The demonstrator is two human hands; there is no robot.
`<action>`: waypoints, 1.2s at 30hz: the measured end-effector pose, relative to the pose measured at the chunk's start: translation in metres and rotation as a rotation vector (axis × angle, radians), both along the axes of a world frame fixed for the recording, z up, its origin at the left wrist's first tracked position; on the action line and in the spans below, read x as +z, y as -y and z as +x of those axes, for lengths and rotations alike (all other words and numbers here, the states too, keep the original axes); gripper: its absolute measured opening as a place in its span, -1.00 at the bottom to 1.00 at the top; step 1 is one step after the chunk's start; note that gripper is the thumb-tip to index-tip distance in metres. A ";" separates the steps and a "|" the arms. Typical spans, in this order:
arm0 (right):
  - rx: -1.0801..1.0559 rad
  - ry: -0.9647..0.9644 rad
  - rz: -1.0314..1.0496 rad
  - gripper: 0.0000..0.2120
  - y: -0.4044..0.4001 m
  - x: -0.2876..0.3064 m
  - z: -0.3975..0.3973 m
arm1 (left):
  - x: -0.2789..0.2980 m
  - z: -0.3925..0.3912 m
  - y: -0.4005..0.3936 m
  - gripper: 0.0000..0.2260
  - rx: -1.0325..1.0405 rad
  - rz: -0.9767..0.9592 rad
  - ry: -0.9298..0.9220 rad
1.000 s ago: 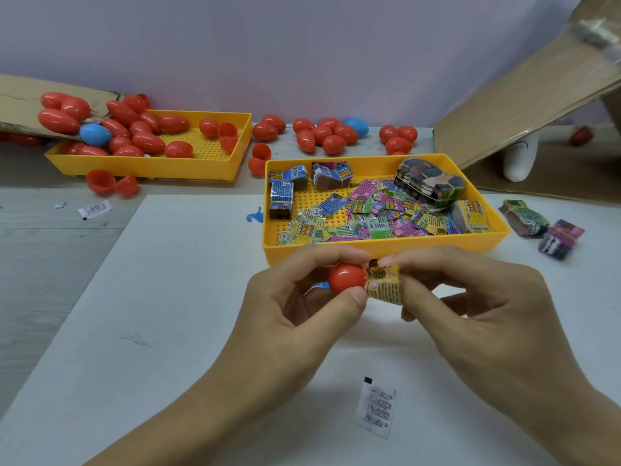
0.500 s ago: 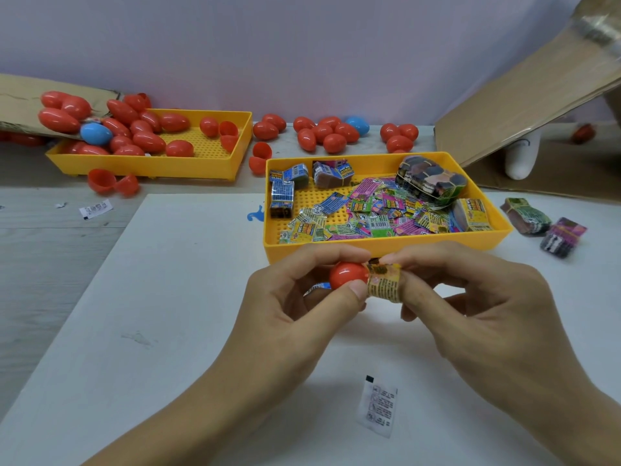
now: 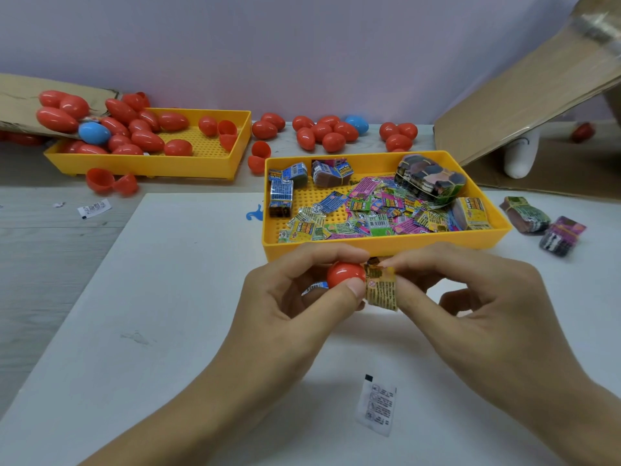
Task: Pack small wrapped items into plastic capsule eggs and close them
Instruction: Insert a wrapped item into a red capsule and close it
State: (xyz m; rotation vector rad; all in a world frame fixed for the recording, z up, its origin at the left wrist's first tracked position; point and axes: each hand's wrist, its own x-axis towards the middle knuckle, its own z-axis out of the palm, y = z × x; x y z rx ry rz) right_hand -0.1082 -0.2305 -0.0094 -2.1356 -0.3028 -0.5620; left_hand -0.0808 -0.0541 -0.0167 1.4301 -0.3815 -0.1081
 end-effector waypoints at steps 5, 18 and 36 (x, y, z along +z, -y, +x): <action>0.048 -0.019 -0.020 -0.92 0.003 0.000 0.001 | -0.002 -0.001 0.001 -0.85 0.022 0.028 0.014; 0.053 0.030 0.036 -0.83 0.000 0.000 0.000 | -0.002 0.001 0.000 -0.81 -0.006 -0.007 -0.006; 0.039 0.013 0.001 -0.78 -0.001 0.003 -0.002 | -0.007 0.001 0.001 -0.75 0.014 0.003 0.032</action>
